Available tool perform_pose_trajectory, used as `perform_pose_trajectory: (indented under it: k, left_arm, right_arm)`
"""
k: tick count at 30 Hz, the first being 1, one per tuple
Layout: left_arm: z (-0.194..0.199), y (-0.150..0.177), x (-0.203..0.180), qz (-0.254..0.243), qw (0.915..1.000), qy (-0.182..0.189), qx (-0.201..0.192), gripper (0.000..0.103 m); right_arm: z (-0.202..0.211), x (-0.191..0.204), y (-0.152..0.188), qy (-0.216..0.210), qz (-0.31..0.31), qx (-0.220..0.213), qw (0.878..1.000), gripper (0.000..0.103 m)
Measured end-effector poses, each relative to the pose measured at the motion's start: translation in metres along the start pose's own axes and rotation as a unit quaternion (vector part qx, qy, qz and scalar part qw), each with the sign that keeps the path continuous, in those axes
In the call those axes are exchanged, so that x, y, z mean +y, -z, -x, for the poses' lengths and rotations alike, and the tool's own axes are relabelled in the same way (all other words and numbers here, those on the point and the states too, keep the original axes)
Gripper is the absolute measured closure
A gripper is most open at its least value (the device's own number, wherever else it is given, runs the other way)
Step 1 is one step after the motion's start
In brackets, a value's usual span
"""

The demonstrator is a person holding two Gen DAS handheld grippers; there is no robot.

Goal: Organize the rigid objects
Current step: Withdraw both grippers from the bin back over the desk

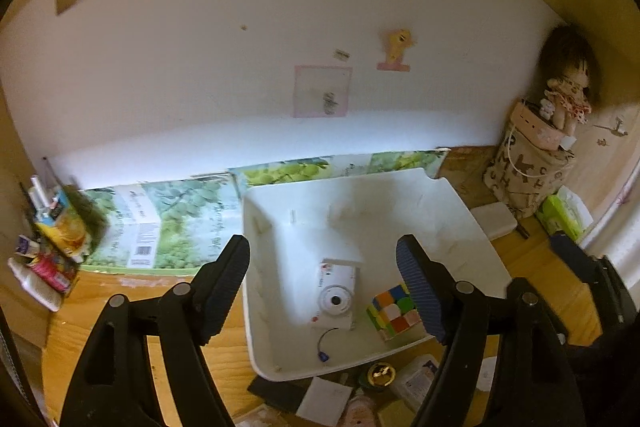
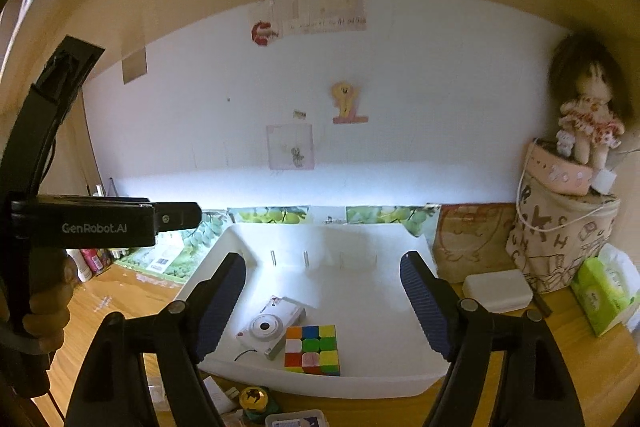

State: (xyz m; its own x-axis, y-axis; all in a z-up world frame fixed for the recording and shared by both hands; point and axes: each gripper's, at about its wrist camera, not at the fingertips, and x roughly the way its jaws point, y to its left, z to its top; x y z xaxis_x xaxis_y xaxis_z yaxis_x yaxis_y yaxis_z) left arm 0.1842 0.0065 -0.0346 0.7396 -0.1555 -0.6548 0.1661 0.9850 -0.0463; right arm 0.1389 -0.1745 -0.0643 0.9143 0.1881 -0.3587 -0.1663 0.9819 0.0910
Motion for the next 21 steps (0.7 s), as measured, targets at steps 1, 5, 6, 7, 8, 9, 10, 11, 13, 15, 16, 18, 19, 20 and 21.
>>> perform_pose_trajectory:
  k: [1, 5, 6, 7, 8, 9, 10, 11, 13, 15, 16, 18, 19, 20, 21]
  left_arm:
    - [0.004, 0.001, 0.002, 0.002, 1.0000, -0.002, -0.002, 0.024]
    - [0.020, 0.006, 0.009, 0.010, 0.9999, -0.003, -0.008, 0.024]
    - [0.024, 0.008, 0.010, 0.009, 0.9999, -0.005, -0.008, 0.024]
    - [0.028, 0.010, 0.010, 0.007, 0.9999, -0.007, -0.007, 0.024]
    - [0.031, 0.011, 0.011, 0.006, 0.9999, -0.008, -0.006, 0.024]
    - [0.034, 0.014, 0.011, 0.005, 0.9999, -0.008, -0.006, 0.024]
    - [0.038, 0.016, 0.011, 0.004, 0.9999, -0.008, -0.006, 0.024]
    - [0.042, 0.019, 0.011, 0.004, 0.9999, -0.006, -0.007, 0.024]
    - [0.049, 0.023, 0.011, 0.003, 0.9999, -0.006, -0.008, 0.024]
    - [0.055, 0.028, 0.011, 0.002, 0.9999, -0.006, -0.009, 0.024]
    - [0.059, 0.032, 0.011, 0.002, 0.9999, -0.005, -0.010, 0.022]
    - [0.065, 0.039, 0.013, 0.004, 0.9999, -0.004, -0.010, 0.019]
    - [0.069, 0.045, 0.013, 0.006, 0.9999, -0.005, -0.011, 0.019]
    - [0.072, 0.048, 0.014, 0.007, 0.9999, -0.006, -0.011, 0.019]
    - [0.075, 0.052, 0.014, 0.007, 0.9999, -0.006, -0.011, 0.019]
  right_arm:
    - [0.005, 0.001, -0.001, 0.002, 0.000, -0.004, 1.000, 0.022]
    - [0.022, 0.005, -0.005, 0.009, 0.003, -0.016, 1.000, 0.022]
    - [0.028, 0.007, -0.006, 0.012, 0.005, -0.021, 1.000, 0.022]
    - [0.032, 0.008, -0.006, 0.014, 0.006, -0.025, 1.000, 0.022]
    - [0.036, 0.009, -0.007, 0.018, 0.007, -0.027, 0.999, 0.022]
    - [0.041, 0.011, -0.007, 0.021, 0.008, -0.030, 0.999, 0.022]
    - [0.046, 0.013, -0.006, 0.024, 0.009, -0.032, 0.999, 0.022]
    - [0.050, 0.015, -0.005, 0.026, 0.010, -0.034, 0.999, 0.022]
    - [0.061, 0.021, -0.002, 0.037, 0.016, -0.038, 0.998, 0.022]
    - [0.071, 0.027, 0.002, 0.045, 0.025, -0.040, 0.998, 0.020]
    - [0.076, 0.030, 0.005, 0.046, 0.030, -0.039, 0.998, 0.020]
    - [0.083, 0.034, 0.010, 0.044, 0.034, -0.036, 0.998, 0.020]
    - [0.087, 0.037, 0.014, 0.043, 0.036, -0.034, 0.998, 0.020]
    - [0.091, 0.040, 0.017, 0.043, 0.038, -0.030, 0.998, 0.020]
    - [0.094, 0.042, 0.021, 0.043, 0.040, -0.028, 0.998, 0.020]
